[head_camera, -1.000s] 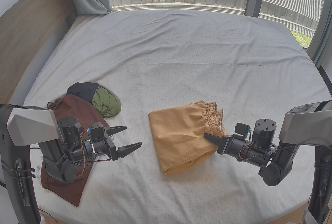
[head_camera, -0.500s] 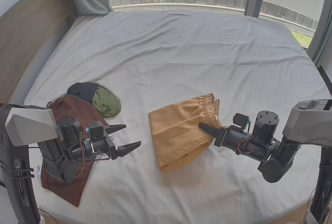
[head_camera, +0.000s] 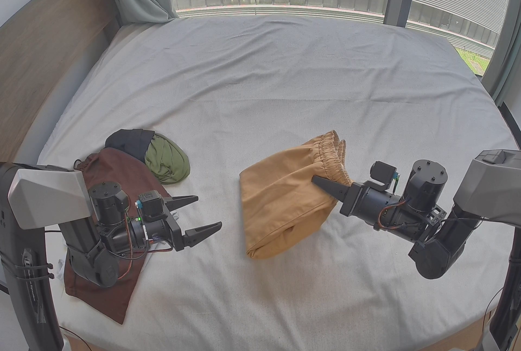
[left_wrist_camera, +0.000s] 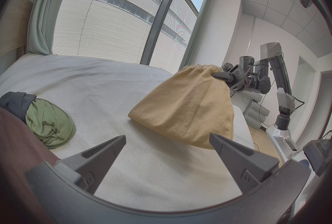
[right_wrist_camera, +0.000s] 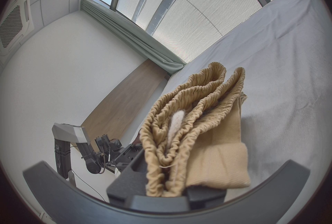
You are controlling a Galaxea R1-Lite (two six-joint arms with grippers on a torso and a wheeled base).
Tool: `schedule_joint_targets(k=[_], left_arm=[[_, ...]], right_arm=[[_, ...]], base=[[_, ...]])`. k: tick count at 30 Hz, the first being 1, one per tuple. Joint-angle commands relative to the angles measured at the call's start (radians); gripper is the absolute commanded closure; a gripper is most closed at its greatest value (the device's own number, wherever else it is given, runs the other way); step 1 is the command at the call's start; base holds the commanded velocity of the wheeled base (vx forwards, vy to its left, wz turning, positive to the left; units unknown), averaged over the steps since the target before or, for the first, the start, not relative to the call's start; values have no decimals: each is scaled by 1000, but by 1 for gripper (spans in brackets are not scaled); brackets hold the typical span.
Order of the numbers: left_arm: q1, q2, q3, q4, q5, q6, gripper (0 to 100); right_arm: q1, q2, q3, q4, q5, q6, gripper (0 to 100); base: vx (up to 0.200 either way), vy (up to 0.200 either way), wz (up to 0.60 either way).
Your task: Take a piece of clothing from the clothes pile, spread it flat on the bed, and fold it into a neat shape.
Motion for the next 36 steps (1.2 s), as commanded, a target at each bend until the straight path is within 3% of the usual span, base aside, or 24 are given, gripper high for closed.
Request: schedule_joint_targets(k=[1, 14, 36], left_arm=[[1, -1, -2, -1, 0, 0, 0], [1, 0, -2, -1, 0, 0, 0], [1, 0, -3, -1, 0, 0, 0]], right_arm=[[-4, -8, -33, 0, 1, 11, 100], [-12, -3, -146, 12, 3, 84, 100], [-21, 89, -539, 251, 43, 149, 100]], base=[[0, 0, 0], [0, 0, 0], [0, 0, 0]])
